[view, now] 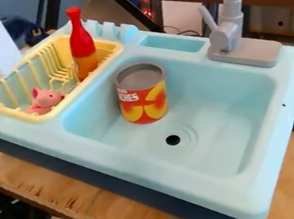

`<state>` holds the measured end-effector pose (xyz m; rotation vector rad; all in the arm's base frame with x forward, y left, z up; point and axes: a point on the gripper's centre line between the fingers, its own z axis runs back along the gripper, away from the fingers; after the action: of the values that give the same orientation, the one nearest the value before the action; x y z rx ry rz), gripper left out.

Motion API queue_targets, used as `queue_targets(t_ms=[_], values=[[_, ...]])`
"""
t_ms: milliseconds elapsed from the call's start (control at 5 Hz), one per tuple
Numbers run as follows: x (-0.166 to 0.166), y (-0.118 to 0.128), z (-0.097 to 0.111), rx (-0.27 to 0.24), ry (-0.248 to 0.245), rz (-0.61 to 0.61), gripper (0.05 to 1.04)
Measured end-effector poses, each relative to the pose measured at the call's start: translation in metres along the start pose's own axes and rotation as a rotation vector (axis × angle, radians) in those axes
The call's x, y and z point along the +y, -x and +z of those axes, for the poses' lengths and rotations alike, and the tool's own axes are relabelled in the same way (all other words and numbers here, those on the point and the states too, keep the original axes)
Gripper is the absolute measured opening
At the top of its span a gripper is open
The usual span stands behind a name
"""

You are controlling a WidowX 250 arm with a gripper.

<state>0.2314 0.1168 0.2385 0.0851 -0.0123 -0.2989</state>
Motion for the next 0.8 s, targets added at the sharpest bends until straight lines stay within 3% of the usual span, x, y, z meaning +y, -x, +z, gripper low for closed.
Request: queue_targets(t_ms=[200,800], values=[[0.017,-0.004,-0.007,-0.046,-0.022,-0.002,0.51],[0.054,-0.061,-0.019,-0.102,-0.016,0.029,0.51]])
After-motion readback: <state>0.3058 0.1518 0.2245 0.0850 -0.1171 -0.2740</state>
